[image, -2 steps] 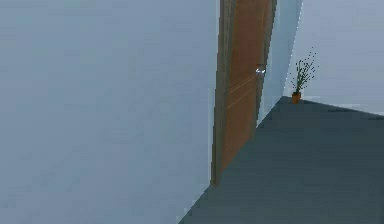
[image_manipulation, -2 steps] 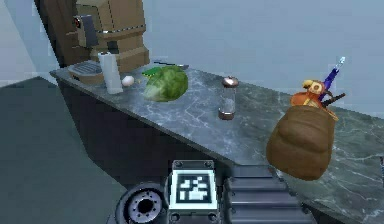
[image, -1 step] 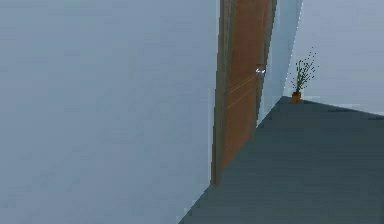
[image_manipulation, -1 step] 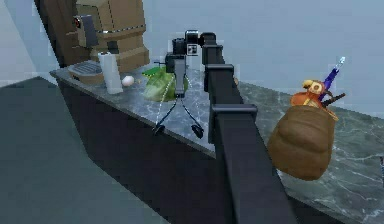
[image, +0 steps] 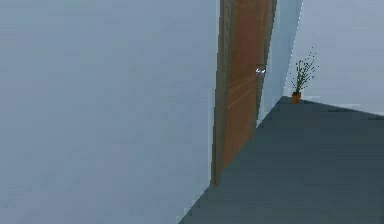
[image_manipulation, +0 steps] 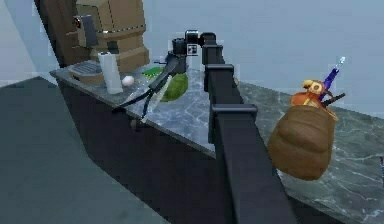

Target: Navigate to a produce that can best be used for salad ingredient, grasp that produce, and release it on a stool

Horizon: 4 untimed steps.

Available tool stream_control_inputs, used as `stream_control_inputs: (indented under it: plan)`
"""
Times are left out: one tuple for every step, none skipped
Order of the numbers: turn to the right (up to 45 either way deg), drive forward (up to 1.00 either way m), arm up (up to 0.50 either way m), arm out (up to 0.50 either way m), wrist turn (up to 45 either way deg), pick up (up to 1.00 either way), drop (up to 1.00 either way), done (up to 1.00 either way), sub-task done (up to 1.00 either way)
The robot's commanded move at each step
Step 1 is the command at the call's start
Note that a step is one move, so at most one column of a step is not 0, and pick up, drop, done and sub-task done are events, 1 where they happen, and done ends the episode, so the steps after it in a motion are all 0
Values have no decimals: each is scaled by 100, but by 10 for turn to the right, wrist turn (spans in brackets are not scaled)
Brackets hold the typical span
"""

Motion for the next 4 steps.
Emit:
stream_control_inputs:
  plan:
    - [0, 0, 0, 0, 450, 0, 0, 0, 0]
    - [0, 0, 0, 0, 420, 0, 0, 0, 0]
    - [0, 0, -8, 0, 0, 0, 0, 0, 0]
    - [0, 0, 0, 0, 0, 100, 0, 0, 0]
